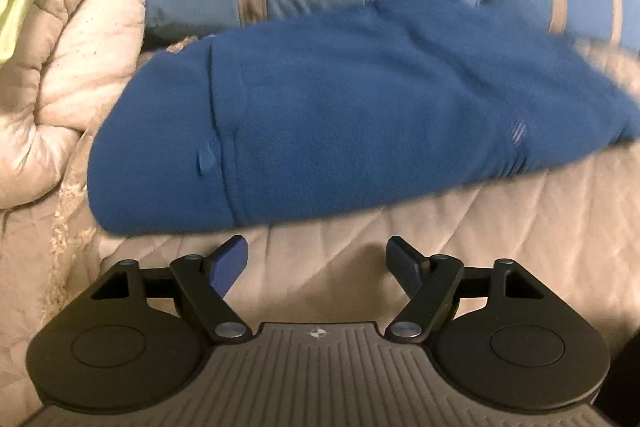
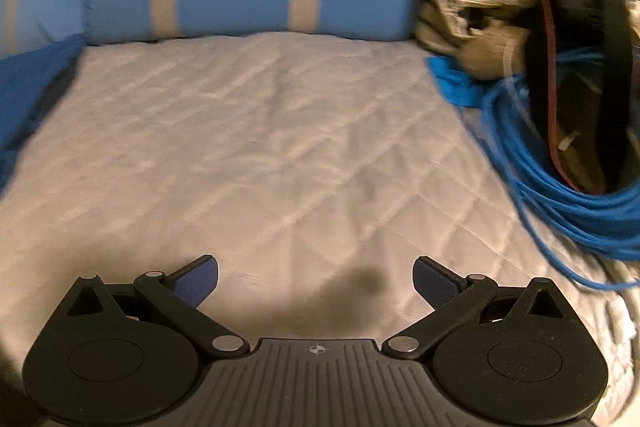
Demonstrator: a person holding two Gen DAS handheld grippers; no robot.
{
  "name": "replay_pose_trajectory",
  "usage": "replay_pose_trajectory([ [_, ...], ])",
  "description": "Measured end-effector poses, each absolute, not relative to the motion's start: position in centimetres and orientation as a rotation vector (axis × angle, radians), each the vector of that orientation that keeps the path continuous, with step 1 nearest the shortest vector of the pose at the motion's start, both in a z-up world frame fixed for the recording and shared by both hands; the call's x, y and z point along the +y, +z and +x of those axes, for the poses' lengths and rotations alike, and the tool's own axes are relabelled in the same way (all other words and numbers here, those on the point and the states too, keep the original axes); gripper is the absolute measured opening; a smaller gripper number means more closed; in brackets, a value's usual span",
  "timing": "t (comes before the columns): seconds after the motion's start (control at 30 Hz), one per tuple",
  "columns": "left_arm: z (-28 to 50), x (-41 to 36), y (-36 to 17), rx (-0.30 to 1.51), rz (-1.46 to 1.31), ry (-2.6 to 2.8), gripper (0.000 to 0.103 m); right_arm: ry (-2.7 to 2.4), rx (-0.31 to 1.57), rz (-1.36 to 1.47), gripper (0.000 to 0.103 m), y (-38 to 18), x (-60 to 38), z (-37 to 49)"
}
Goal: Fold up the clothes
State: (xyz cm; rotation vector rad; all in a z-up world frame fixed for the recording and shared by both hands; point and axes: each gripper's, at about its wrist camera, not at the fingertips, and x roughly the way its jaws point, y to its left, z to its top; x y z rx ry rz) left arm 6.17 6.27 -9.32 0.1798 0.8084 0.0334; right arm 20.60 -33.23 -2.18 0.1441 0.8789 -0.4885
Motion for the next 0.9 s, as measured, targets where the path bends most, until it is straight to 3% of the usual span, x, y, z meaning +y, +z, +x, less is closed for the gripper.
replay_pose_trajectory([
  [0.1, 6.0, 7.1, -9.9, 0.779, 0.099, 0.064, 0.102, -0.557, 0.845, 0.154, 0.103, -3.6, -33.7, 19.9],
  [0.13, 5.9, 7.4, -10.1, 0.769, 0.072, 0.074, 0.103, -0.561, 0.829, 0.196, 0.103, -3.8, -34.0, 19.5],
  [0.9, 10.3, 6.2, -11.2, 0.669, -0.042, 0.282, 0.103, -0.607, 0.694, 0.249, 0.103, -4.4, -37.4, 22.1],
])
